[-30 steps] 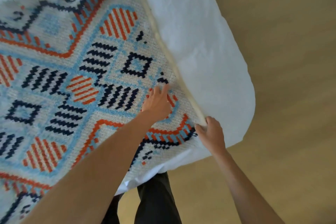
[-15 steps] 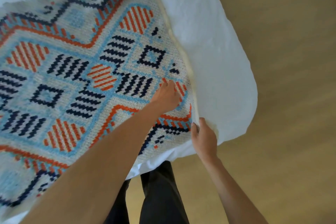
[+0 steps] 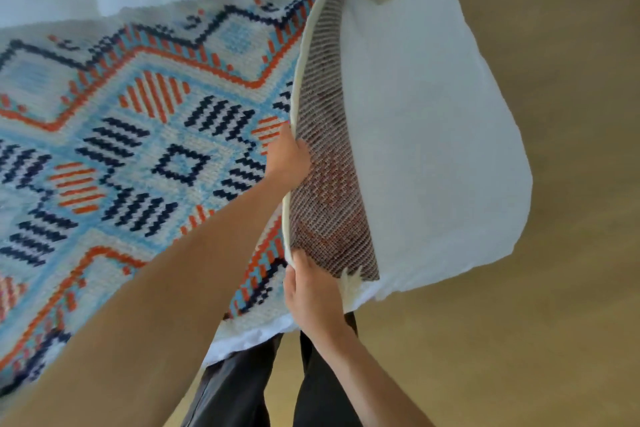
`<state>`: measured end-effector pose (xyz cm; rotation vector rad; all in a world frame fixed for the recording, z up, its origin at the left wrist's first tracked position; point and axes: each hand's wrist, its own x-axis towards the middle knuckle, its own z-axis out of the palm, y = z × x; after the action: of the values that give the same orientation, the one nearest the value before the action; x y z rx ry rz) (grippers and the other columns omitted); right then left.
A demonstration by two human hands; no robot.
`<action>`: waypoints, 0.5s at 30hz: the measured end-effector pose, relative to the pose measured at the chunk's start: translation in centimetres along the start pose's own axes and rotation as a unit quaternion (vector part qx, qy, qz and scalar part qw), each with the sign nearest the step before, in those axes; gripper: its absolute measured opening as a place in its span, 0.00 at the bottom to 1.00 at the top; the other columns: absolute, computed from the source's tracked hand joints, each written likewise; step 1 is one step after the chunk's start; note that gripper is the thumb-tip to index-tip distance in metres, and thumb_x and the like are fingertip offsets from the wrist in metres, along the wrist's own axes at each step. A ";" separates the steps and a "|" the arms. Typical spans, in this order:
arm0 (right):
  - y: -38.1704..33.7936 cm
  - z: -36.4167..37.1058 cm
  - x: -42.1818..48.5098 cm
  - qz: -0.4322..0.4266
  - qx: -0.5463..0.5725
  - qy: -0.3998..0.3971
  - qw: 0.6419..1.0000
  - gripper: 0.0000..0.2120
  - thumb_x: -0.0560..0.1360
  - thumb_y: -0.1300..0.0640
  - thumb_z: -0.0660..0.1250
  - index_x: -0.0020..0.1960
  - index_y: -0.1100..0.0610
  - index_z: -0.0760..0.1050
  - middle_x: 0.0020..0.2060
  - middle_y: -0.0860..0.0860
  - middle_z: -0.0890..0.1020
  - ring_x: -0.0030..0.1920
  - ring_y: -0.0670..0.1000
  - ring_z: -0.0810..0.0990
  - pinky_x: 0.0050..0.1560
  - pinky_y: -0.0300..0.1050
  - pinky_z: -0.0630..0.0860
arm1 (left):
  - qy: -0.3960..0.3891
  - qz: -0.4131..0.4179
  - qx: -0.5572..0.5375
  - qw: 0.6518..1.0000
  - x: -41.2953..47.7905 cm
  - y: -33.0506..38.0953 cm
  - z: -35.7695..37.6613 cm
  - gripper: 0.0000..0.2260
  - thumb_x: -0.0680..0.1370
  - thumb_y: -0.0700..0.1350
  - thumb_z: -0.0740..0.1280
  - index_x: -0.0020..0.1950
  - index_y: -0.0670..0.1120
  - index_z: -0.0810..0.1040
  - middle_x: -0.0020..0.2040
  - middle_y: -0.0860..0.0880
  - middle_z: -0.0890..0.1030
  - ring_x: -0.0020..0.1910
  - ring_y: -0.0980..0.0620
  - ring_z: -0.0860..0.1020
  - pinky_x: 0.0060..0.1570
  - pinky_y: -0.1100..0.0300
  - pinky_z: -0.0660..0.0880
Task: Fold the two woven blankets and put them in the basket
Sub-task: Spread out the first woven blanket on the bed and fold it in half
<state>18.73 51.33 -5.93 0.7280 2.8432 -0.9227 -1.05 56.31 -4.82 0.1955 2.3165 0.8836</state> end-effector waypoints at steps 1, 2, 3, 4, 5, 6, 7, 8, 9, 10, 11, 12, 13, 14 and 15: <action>-1.4 0.6 -0.3 0.005 0.010 -0.002 1.000 0.04 0.73 0.61 0.67 0.43 0.57 0.71 0.29 0.49 0.77 0.26 0.47 0.76 0.22 0.34 0.64 | 0.007 -0.009 -0.001 1.000 0.0 -1.0 -1.3 0.15 0.82 0.40 0.52 0.69 0.41 0.63 0.42 0.45 0.73 0.28 0.54 0.67 0.22 0.62 0.62; -2.9 1.2 -0.6 0.009 0.018 -0.003 1.000 0.03 0.73 0.61 0.66 0.43 0.57 0.71 0.29 0.49 0.76 0.25 0.47 0.76 0.22 0.35 0.63 | 0.017 -0.016 0.000 1.000 -0.2 -2.2 -2.6 0.15 0.82 0.40 0.52 0.68 0.41 0.64 0.39 0.47 0.71 0.27 0.53 0.67 0.22 0.62 0.62; -4.2 1.9 -0.8 0.014 0.023 -0.003 1.000 0.03 0.73 0.61 0.65 0.42 0.57 0.71 0.28 0.49 0.76 0.25 0.48 0.76 0.22 0.35 0.64 | 0.026 -0.026 0.003 0.999 -0.4 -3.3 -3.8 0.14 0.82 0.39 0.52 0.67 0.41 0.66 0.36 0.48 0.69 0.27 0.53 0.66 0.22 0.61 0.62; -5.5 2.5 -1.1 0.016 0.025 -0.006 1.000 0.02 0.73 0.61 0.64 0.42 0.57 0.71 0.28 0.49 0.75 0.24 0.48 0.76 0.22 0.36 0.65 | 0.034 -0.038 0.005 0.999 -0.5 -4.4 -5.0 0.13 0.82 0.39 0.52 0.65 0.40 0.67 0.35 0.48 0.68 0.27 0.53 0.66 0.22 0.60 0.62; -6.6 3.1 -1.4 0.020 0.028 -0.013 0.999 0.02 0.73 0.60 0.63 0.42 0.57 0.71 0.28 0.50 0.76 0.25 0.49 0.76 0.22 0.38 0.67 | 0.042 -0.049 0.007 0.998 -0.7 -5.5 -6.0 0.12 0.82 0.39 0.52 0.64 0.40 0.68 0.35 0.48 0.68 0.27 0.52 0.66 0.23 0.60 0.63; -7.7 3.7 -1.6 0.022 0.032 -0.024 0.999 0.02 0.74 0.60 0.62 0.43 0.58 0.70 0.29 0.51 0.76 0.26 0.51 0.77 0.22 0.40 0.68 | 0.049 -0.062 0.008 0.997 -1.0 -6.5 -7.1 0.12 0.82 0.39 0.52 0.63 0.40 0.68 0.35 0.48 0.67 0.27 0.52 0.65 0.23 0.60 0.63; -8.6 4.2 -1.8 0.026 0.036 -0.037 0.998 0.02 0.75 0.60 0.62 0.44 0.58 0.71 0.30 0.52 0.77 0.27 0.52 0.78 0.23 0.40 0.68 | 0.055 -0.073 0.006 0.996 -1.3 -7.4 -7.9 0.12 0.82 0.39 0.52 0.63 0.39 0.68 0.35 0.49 0.67 0.27 0.53 0.65 0.23 0.60 0.62; -9.4 4.7 -2.1 0.020 0.035 -0.045 0.998 0.03 0.75 0.60 0.62 0.44 0.59 0.71 0.30 0.52 0.78 0.28 0.53 0.79 0.24 0.39 0.67 | 0.060 -0.080 0.005 0.995 -1.7 -8.4 -8.8 0.12 0.82 0.39 0.52 0.63 0.39 0.68 0.35 0.49 0.66 0.27 0.53 0.64 0.24 0.61 0.61; -10.2 5.1 -2.4 0.013 0.031 -0.051 0.998 0.03 0.75 0.60 0.63 0.43 0.59 0.71 0.30 0.52 0.78 0.28 0.52 0.79 0.25 0.38 0.65 | 0.063 -0.085 0.005 0.994 -2.1 -9.3 -9.7 0.12 0.82 0.39 0.52 0.62 0.38 0.68 0.35 0.49 0.66 0.27 0.53 0.64 0.24 0.61 0.60; -10.8 5.4 -2.7 0.004 0.027 -0.054 0.998 0.03 0.74 0.60 0.64 0.43 0.58 0.71 0.30 0.51 0.78 0.28 0.51 0.79 0.26 0.37 0.64 | 0.069 -0.090 0.004 0.994 -2.4 -10.3 -10.4 0.11 0.82 0.39 0.53 0.61 0.38 0.69 0.35 0.49 0.66 0.27 0.53 0.64 0.24 0.61 0.60; -11.4 5.7 -2.9 0.001 0.027 -0.062 0.998 0.03 0.74 0.60 0.64 0.43 0.58 0.71 0.31 0.51 0.79 0.28 0.51 0.79 0.26 0.36 0.64 | 0.076 -0.095 0.002 0.993 -2.6 -11.3 -11.1 0.10 0.82 0.40 0.53 0.59 0.38 0.70 0.35 0.48 0.67 0.27 0.53 0.64 0.24 0.61 0.61; -11.8 6.0 -3.2 -0.007 0.029 -0.069 0.997 0.02 0.74 0.60 0.64 0.44 0.58 0.71 0.31 0.51 0.79 0.29 0.50 0.80 0.27 0.36 0.64 | 0.082 -0.099 0.000 0.992 -2.7 -12.3 -11.7 0.08 0.82 0.40 0.54 0.55 0.38 0.70 0.35 0.46 0.68 0.27 0.53 0.65 0.24 0.61 0.62; -12.1 6.4 -3.4 -0.016 0.030 -0.077 0.996 0.02 0.74 0.60 0.64 0.44 0.58 0.72 0.31 0.51 0.79 0.29 0.50 0.80 0.27 0.36 0.65 | 0.090 -0.103 -0.002 0.991 -2.9 -13.2 -12.3 0.07 0.81 0.40 0.55 0.51 0.39 0.71 0.36 0.45 0.70 0.27 0.52 0.65 0.24 0.60 0.63; -12.4 6.9 -3.8 -0.028 0.029 -0.082 0.996 0.02 0.73 0.60 0.65 0.44 0.57 0.72 0.31 0.51 0.79 0.29 0.50 0.80 0.26 0.37 0.66 | 0.099 -0.105 -0.002 0.989 -3.1 -14.2 -12.8 0.06 0.81 0.40 0.56 0.50 0.40 0.71 0.36 0.45 0.70 0.27 0.52 0.66 0.24 0.60 0.64; -12.6 7.3 -4.1 -0.036 0.024 -0.086 0.995 0.03 0.72 0.60 0.66 0.44 0.57 0.72 0.30 0.50 0.79 0.28 0.50 0.79 0.24 0.37 0.68 | 0.108 -0.111 -0.003 0.988 -3.4 -15.0 -13.3 0.06 0.81 0.40 0.56 0.50 0.39 0.72 0.34 0.46 0.70 0.27 0.52 0.67 0.24 0.60 0.65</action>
<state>16.00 36.54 -4.33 0.5249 2.7216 -1.0151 -5.35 36.39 -5.13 -0.1664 2.4738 0.8315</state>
